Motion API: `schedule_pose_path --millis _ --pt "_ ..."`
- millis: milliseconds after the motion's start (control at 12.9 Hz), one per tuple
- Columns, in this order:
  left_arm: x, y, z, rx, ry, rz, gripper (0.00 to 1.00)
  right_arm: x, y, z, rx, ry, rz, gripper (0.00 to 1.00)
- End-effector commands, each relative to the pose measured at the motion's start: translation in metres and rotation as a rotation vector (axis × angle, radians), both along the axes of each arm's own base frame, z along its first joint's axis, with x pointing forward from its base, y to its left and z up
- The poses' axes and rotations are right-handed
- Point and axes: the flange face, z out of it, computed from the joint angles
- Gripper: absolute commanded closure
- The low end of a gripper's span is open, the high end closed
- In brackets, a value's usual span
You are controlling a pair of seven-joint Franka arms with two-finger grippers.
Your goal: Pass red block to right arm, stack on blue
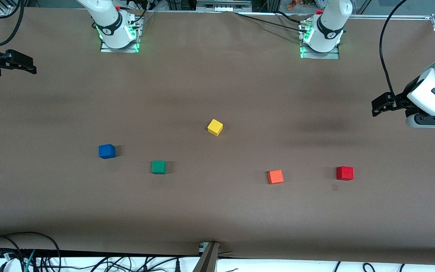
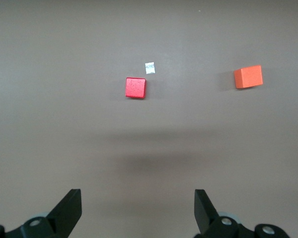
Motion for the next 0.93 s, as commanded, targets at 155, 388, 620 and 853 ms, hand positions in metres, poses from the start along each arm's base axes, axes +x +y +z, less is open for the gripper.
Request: schedule_pose_path --millis 155,388,620,853 --pt "0.003 -0.0086 0.0064 -0.014 -0.002 -0.037 0.0 0.002 -0.0017 0.0054 0.011 -0.005 -0.013 0.0" --pt "0.0019 -0.0097 0.003 -0.014 0.01 -0.02 0.0 0.002 -0.0025 0.0054 0.011 -0.005 -0.015 0.0" --pt "0.0003 -0.0113 0.0012 -0.012 0.023 -0.006 0.0 0.0022 -0.0025 0.0055 0.012 -0.007 -0.013 0.0" --pt "-0.0013 -0.0074 0.0016 -0.011 0.031 -0.015 0.0 0.0024 -0.0034 0.0056 0.012 -0.008 -0.015 0.0"
